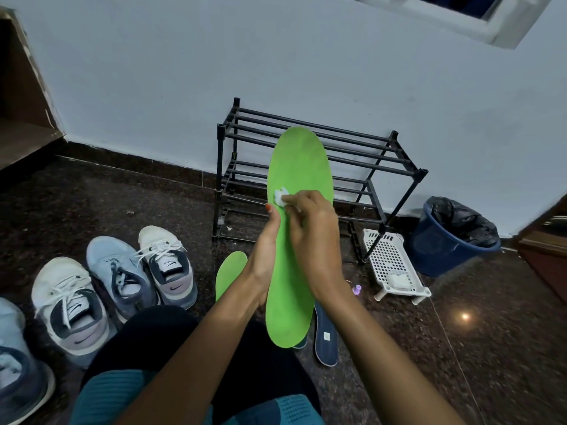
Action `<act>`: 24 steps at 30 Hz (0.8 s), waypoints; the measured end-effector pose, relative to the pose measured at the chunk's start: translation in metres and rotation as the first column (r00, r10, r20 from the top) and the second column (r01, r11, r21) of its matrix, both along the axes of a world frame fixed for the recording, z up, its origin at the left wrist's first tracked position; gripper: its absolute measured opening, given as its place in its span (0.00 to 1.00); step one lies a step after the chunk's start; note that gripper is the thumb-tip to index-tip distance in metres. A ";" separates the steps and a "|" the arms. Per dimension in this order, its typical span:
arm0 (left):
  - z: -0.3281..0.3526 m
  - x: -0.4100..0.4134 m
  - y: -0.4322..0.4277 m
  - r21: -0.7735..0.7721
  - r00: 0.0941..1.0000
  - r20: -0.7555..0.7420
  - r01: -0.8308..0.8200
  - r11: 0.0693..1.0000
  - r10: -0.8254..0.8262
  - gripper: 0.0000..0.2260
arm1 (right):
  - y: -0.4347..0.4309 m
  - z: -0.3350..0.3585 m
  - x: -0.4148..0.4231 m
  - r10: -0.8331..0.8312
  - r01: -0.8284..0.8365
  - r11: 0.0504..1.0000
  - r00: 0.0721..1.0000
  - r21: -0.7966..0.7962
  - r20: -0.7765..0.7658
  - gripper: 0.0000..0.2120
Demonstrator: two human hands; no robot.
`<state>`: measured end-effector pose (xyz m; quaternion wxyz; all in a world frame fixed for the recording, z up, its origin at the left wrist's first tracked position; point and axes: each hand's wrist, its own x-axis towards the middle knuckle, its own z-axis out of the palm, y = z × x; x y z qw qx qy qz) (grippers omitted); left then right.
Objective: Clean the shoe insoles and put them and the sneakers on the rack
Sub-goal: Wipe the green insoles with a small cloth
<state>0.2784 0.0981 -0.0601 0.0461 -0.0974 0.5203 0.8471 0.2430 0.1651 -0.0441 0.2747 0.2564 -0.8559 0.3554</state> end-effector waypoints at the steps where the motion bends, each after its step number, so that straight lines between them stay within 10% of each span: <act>1: -0.001 0.000 -0.001 -0.031 1.000 -0.010 0.018 0.999 -0.018 0.32 | 0.000 -0.001 0.002 0.008 -0.008 1.000 1.000 0.003 -0.006 0.08; 6: 0.002 0.000 0.002 0.001 0.998 -0.055 0.001 1.000 -0.001 0.26 | 0.006 0.010 -0.020 -0.037 0.037 0.999 0.999 -0.003 -0.009 0.08; 11: -0.005 -0.001 0.006 -0.073 0.994 -0.037 0.095 0.993 -0.098 0.48 | 0.009 0.020 -0.041 -0.087 0.088 0.995 0.996 -0.056 0.016 0.08; 16: 0.005 0.003 0.006 -0.233 0.988 -0.144 0.023 0.972 -0.058 0.24 | 0.006 0.008 -0.010 0.046 -0.046 0.999 0.999 -0.001 0.015 0.08; 24: 0.001 -0.001 0.009 -0.311 0.985 -0.115 0.088 0.946 -0.129 0.29 | 0.011 0.018 -0.032 -0.004 0.004 1.000 1.000 -0.011 -0.007 0.08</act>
